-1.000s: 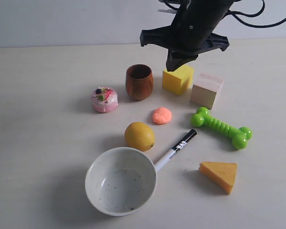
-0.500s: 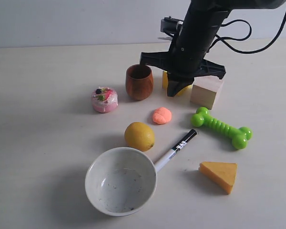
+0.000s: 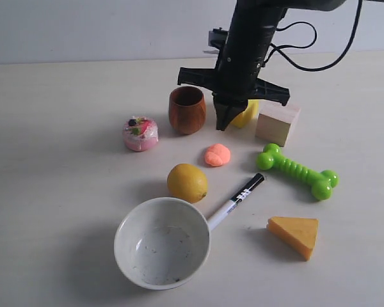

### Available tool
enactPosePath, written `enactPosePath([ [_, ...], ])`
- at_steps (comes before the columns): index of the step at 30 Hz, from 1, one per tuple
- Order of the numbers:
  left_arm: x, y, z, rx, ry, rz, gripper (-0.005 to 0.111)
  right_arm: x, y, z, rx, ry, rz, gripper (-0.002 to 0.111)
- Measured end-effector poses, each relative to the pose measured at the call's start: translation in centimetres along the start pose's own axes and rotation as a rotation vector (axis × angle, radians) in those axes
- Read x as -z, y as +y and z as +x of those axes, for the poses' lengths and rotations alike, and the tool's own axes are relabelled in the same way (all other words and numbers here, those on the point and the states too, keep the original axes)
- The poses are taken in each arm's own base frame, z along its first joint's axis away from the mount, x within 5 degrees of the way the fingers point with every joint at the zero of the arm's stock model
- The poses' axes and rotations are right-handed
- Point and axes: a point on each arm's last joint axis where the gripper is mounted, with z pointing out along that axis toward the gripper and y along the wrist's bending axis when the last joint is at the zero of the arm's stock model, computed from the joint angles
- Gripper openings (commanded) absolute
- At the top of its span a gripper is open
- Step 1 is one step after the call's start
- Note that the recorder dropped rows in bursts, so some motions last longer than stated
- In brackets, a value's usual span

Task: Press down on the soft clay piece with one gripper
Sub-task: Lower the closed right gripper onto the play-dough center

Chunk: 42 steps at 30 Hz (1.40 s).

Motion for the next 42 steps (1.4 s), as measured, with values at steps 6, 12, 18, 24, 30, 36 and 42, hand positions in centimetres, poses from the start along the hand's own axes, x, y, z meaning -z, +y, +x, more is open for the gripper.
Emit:
enactPosePath([
  [6, 0.0, 0.0, 0.0, 0.000, 0.000, 0.000, 0.000, -0.8, 2.3, -0.2, 0.040, -0.048, 0.047, 0.000],
  [12, 0.0, 0.0, 0.0, 0.000, 0.000, 0.000, 0.000, -1.5, 3.3, -1.2, 0.028, -0.080, 0.048, 0.000],
  [18, 0.0, 0.0, 0.0, 0.000, 0.000, 0.000, 0.000, -1.8, 3.2, -1.3, 0.023, -0.085, 0.066, 0.000],
  [24, 0.0, 0.0, 0.0, 0.000, 0.000, 0.000, 0.000, -3.6, 2.1, -0.6, 0.017, -0.027, 0.123, 0.000],
  [30, 0.0, 0.0, 0.0, 0.000, 0.000, 0.000, 0.000, -4.1, 1.0, 0.0, 0.029, -0.011, 0.181, 0.000],
  [36, 0.0, 0.0, 0.0, 0.000, 0.000, 0.000, 0.000, -3.7, 0.8, 0.2, 0.034, -0.020, 0.190, 0.000],
  [42, 0.0, 0.0, 0.0, 0.000, 0.000, 0.000, 0.000, -4.0, 0.8, 0.3, 0.028, -0.007, 0.185, 0.000],
])
